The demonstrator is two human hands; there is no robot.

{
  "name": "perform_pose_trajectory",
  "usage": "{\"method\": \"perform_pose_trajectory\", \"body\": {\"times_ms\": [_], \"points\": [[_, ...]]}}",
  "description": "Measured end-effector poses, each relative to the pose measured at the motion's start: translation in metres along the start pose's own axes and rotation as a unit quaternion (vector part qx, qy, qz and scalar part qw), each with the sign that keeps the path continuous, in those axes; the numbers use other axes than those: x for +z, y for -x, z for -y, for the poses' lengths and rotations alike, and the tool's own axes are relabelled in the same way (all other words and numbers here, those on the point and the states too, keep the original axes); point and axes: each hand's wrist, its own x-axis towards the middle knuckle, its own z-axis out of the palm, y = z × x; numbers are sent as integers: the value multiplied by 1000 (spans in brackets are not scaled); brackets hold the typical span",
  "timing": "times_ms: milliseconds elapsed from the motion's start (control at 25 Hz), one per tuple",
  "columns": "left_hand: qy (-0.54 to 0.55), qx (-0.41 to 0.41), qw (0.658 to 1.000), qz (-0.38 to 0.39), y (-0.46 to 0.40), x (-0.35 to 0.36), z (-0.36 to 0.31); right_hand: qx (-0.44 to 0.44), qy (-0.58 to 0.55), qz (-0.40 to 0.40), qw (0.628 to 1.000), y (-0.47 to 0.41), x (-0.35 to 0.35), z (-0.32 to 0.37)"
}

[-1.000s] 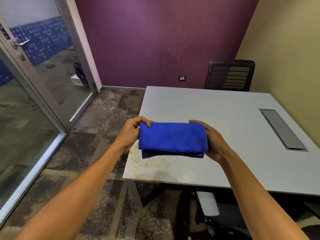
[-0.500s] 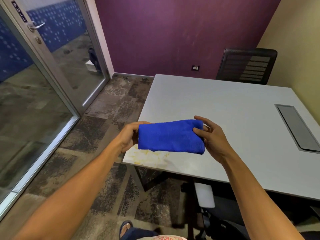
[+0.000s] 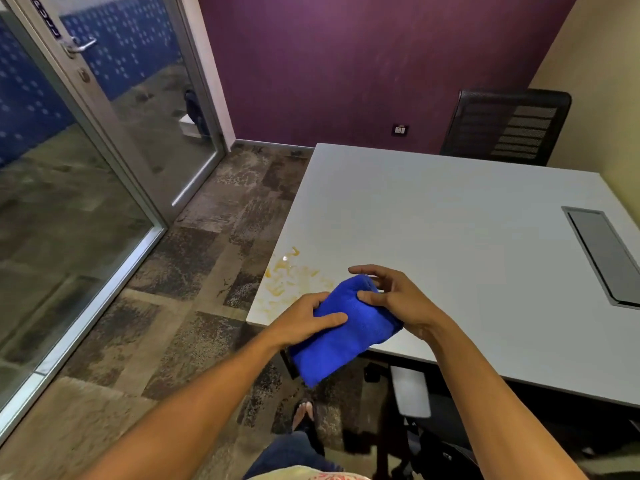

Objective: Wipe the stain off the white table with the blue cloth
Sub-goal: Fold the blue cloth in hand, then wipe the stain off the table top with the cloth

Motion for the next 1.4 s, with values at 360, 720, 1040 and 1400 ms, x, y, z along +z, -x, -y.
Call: {"method": "perform_pose_trajectory", "body": {"times_ms": [360,720,1040,1400], "points": [[-97,-73,992,-30,-60,-5,46,110,-84,-142,980,-56,-13,-63],[-238,-102,962,87,-137,-31,105,235,-69,-198,949,-124,-10,-135],[-568,68,820,29,-149,-6,153,341,353,-267,829,-151,-41,-197],[-545,92,826,111,-155,7,191,371,412,-263,790,-141,-15,-241]]}}
